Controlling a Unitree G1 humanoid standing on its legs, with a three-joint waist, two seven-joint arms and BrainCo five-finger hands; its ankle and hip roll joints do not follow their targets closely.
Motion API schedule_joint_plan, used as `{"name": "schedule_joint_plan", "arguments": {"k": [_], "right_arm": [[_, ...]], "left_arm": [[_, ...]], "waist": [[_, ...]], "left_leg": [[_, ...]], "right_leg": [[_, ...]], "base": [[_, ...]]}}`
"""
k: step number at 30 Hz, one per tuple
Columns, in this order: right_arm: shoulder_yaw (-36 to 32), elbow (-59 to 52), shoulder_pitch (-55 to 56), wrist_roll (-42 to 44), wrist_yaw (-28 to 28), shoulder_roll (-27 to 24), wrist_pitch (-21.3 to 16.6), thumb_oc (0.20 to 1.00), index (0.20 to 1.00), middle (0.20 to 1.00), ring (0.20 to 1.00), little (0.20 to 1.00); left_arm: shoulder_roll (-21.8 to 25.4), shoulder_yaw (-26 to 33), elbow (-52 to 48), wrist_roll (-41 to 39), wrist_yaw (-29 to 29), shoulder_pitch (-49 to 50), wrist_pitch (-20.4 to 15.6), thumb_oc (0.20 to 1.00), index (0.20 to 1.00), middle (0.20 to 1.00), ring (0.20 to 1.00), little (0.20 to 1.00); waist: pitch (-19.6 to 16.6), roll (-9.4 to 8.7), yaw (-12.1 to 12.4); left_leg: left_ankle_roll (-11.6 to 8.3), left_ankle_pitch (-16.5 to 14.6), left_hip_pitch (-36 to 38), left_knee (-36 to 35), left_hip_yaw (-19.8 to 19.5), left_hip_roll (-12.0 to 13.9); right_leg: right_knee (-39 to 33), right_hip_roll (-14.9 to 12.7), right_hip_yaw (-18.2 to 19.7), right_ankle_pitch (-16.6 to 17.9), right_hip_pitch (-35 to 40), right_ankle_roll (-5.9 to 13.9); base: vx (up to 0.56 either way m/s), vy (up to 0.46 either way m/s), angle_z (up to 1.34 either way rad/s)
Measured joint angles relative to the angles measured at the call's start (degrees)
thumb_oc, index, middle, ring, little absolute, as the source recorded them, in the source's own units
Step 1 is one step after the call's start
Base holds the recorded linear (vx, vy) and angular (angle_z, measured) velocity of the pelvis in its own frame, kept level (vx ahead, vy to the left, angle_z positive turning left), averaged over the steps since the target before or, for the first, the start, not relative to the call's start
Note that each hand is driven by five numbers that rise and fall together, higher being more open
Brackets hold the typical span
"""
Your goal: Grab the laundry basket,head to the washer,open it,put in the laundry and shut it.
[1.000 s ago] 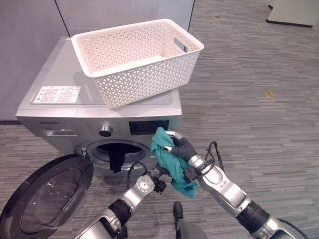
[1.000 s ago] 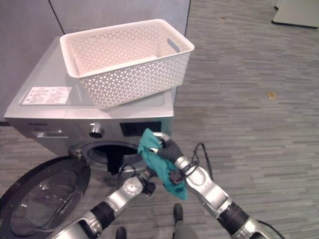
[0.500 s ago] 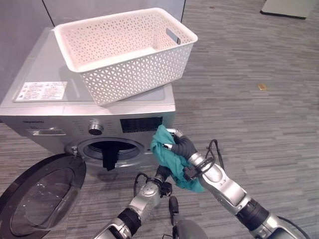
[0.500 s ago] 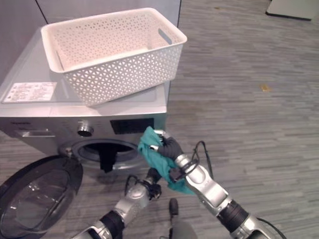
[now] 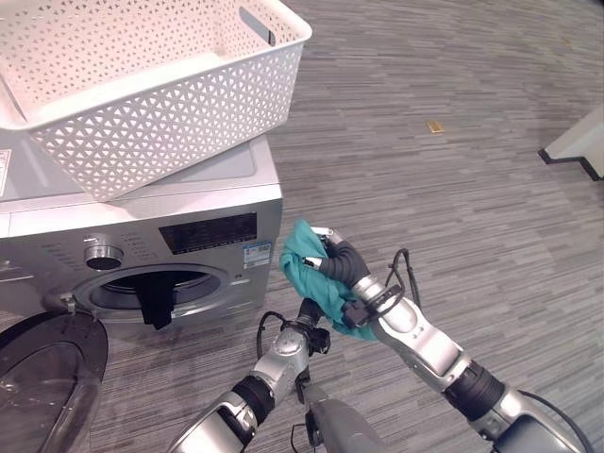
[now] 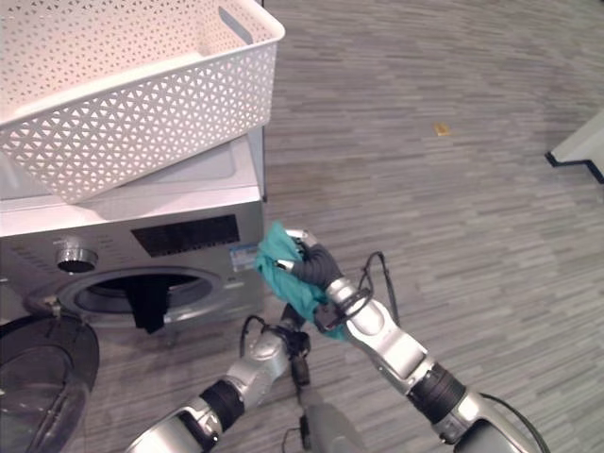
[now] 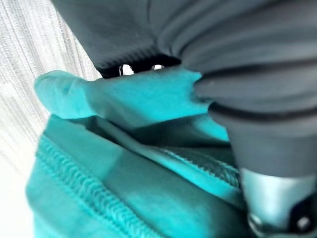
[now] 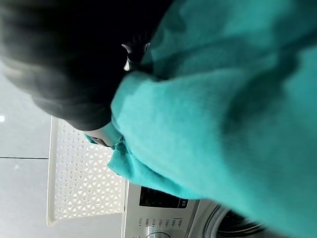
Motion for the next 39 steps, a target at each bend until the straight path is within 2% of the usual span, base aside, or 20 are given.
{"name": "schedule_joint_plan", "arguments": {"k": [3, 4, 5, 13, 14, 15, 16, 22, 25, 27, 29, 30, 32, 34, 37, 39], "right_arm": [[0.0, 0.0, 0.0, 0.0, 0.0, 0.0, -0.3, 0.2, 0.2, 0.2, 0.2, 0.2], [0.0, 0.0, 0.0, 0.0, 0.0, 0.0, -0.4, 0.2, 0.2, 0.2, 0.2, 0.2], [0.0, 0.0, 0.0, 0.0, 0.0, -0.1, -0.4, 0.2, 0.2, 0.2, 0.2, 0.2], [0.0, 0.0, 0.2, 0.1, 0.0, -0.8, -0.6, 0.2, 0.2, 0.2, 0.2, 0.2], [0.0, 0.1, 0.4, 0.1, -0.1, -0.8, -0.7, 0.344, 0.344, 0.344, 0.344, 0.344], [0.0, 0.1, 0.7, 0.1, 0.0, -0.9, -0.8, 0.611, 0.611, 0.611, 0.611, 0.611], [0.0, 0.2, 0.9, 0.1, 0.0, -0.9, -0.8, 1.0, 1.0, 1.0, 1.0, 1.0], [-0.1, 0.2, 4.8, 1.2, 0.0, -1.0, -2.3, 1.0, 1.0, 1.0, 1.0, 1.0], [-1.4, -0.1, 8.1, 1.3, 0.4, -1.1, -3.2, 1.0, 1.0, 1.0, 1.0, 1.0], [-8.1, -0.7, 15.9, 1.8, 0.9, -1.5, -4.7, 1.0, 1.0, 1.0, 1.0, 1.0], [-12.7, -1.0, 21.7, 2.2, 1.4, -1.7, -5.3, 1.0, 1.0, 1.0, 1.0, 1.0], [-17.6, -1.3, 26.9, 1.7, 0.9, -1.4, -5.8, 1.0, 1.0, 1.0, 1.0, 1.0], [-23.5, -1.6, 33.9, -1.3, -0.3, -1.1, -6.4, 1.0, 1.0, 1.0, 1.0, 1.0], [-31.0, 1.3, 42.0, -7.4, -3.0, 1.6, -8.1, 1.0, 1.0, 1.0, 1.0, 1.0], [-35.1, 11.1, 46.8, -12.6, -5.5, 4.1, -7.5, 1.0, 1.0, 1.0, 1.0, 1.0], [-36.2, 23.9, 46.9, -14.9, -6.3, 5.4, -7.4, 1.0, 1.0, 1.0, 1.0, 1.0]], "left_arm": [[0.0, 0.0, 0.0, 1.5, 0.6, 0.0, -0.2, 1.0, 1.0, 1.0, 1.0, 1.0], [0.0, 0.0, 0.0, 1.5, 0.6, 0.0, -0.3, 0.837, 0.837, 0.837, 0.837, 0.837], [0.0, -0.1, 0.0, 1.5, 0.8, -0.1, -0.4, 0.2, 0.2, 0.2, 0.2, 0.2], [0.0, -1.6, 0.4, 5.6, 3.4, -0.4, -0.6, 0.2, 0.2, 0.2, 0.2, 0.2], [0.0, -1.6, 0.5, 5.8, 3.9, -0.4, -0.6, 0.2, 0.2, 0.2, 0.2, 0.2], [0.0, -1.7, 0.7, 6.0, 4.5, -0.4, -0.7, 0.2, 0.2, 0.2, 0.2, 0.2], [0.0, -1.7, 1.2, 6.1, 4.9, -0.4, -0.9, 0.2, 0.2, 0.2, 0.2, 0.2], [0.2, -1.5, 2.8, 8.3, 7.4, 0.9, -1.2, 0.2, 0.2, 0.2, 0.2, 0.2], [2.5, 1.1, 3.0, 8.2, 7.1, 1.0, -1.2, 0.2, 0.2, 0.2, 0.2, 0.2], [4.9, 6.9, 2.7, 7.4, 6.7, 2.7, -1.6, 0.2, 0.2, 0.2, 0.2, 0.2], [7.7, 9.5, 1.7, 6.8, 6.5, 3.3, -1.7, 0.2, 0.2, 0.2, 0.2, 0.2], [10.0, 11.6, -0.5, 5.6, 6.7, 5.1, -2.5, 0.2, 0.2, 0.2, 0.2, 0.2], [12.1, 13.5, -5.0, 4.9, 6.8, 8.9, -3.7, 0.2, 0.2, 0.2, 0.2, 0.2], [15.4, 15.1, -13.7, 5.0, 6.8, 15.9, -5.3, 0.2, 0.2, 0.2, 0.2, 0.2], [17.3, 18.7, -20.2, 5.1, 6.7, 23.2, -5.9, 0.2, 0.2, 0.2, 0.2, 0.2], [17.1, 21.6, -20.7, 4.8, 6.1, 26.1, -6.1, 0.2, 0.2, 0.2, 0.2, 0.2]], "waist": [[0.0, 0.0, 0.0], [0.0, 0.0, 0.0], [0.0, -0.01, 0.0], [0.0, 0.0, 0.2], [0.0, 0.0, 0.2], [0.0, 0.0, 0.3], [0.0, 0.0, 0.4], [0.0, 0.0, 0.9], [0.0, 0.01, 0.6], [0.0, 0.05, 0.8], [0.1, 0.25, 0.6], [0.1, 0.52, 0.5], [0.2, 1.14, 0.6], [0.5, 1.75, 0.5], [0.6, 1.98, -0.3], [0.7, 2.23, -0.1]], "left_leg": [[-0.04, 0.0, 0.0, 0.0, 0.1, 0.0], [-0.04, -0.1, 0.0, 0.0, 0.2, 0.0], [-0.06, -0.1, 0.0, 0.0, 0.3, 0.0], [-0.09, -0.1, -0.1, 0.0, -0.1, 0.0], [-0.09, -0.1, -0.1, 0.0, -0.3, 0.0], [-0.09, -0.1, -0.2, 0.0, -0.4, 0.0], [-0.09, -0.1, -0.2, 0.0, -0.5, 0.0], [-0.1, -0.1, -0.2, 0.0, -1.0, -0.3], [-0.07, -0.1, 0.0, 0.0, -0.8, -0.5], [-0.08, -0.1, 0.1, 0.0, -0.8, -0.4], [-0.06, -0.1, 0.1, 0.0, -0.7, -0.6], [-0.06, -0.1, 0.1, 0.0, -0.6, -0.7], [-0.07, -0.2, 0.2, 0.0, -0.6, -0.7], [-0.12, -0.3, 0.2, 0.0, -0.5, -0.7], [0.24, -0.7, 0.1, -0.1, -0.3, -0.7], [0.27, -0.7, 0.0, -0.1, -0.3, -0.6]], "right_leg": [[0.0, 0.0, 0.0, 0.0, 0.0, -0.02], [0.0, 0.0, 0.0, 0.0, 0.0, -0.02], [0.0, 0.0, 0.1, 0.0, 0.0, -0.03], [0.0, -0.1, -0.2, 0.0, 0.0, -0.05], [0.0, -0.1, -0.3, 0.0, 0.1, -0.07], [0.0, -0.1, -0.5, -0.1, 0.1, -0.09], [0.0, -0.2, -0.6, -0.1, 0.1, -0.09], [0.0, -0.7, -1.4, -0.3, 0.8, -0.1], [0.0, -0.9, -1.3, -0.3, 0.8, -0.06], [0.0, -0.9, -1.3, -0.4, 1.0, -0.04], [0.0, -1.0, -1.2, -0.4, 0.9, -0.01], [0.0, -1.1, -1.2, -0.4, 0.9, 0.02], [0.0, -1.1, -1.2, -0.5, 1.0, 0.16], [0.0, -1.1, -1.1, -0.6, 0.9, 0.23], [0.0, -1.1, -0.9, -0.8, 0.7, 0.27], [-0.2, -1.3, -0.9, -1.1, 0.6, 0.36]], "base": [[0.0, 0.0, 0.0], [0.0, 0.0, 0.0], [0.0, 0.0, 0.0], [0.0, -0.001, 0.0], [0.0, -0.005, 0.06], [-0.01, 0.005, 0.07], [-0.01, 0.005, 0.09], [-0.01, 0.008, 0.07], [0.0, 0.0, 0.0], [0.02, 0.048, 0.0], [0.01, 0.061, -0.02], [0.01, 0.074, 0.01], [0.0, 0.056, 0.0], [-0.01, 0.037, -0.03], [0.0, 0.006, -0.02], [0.0, 0.0, 0.0]]}}
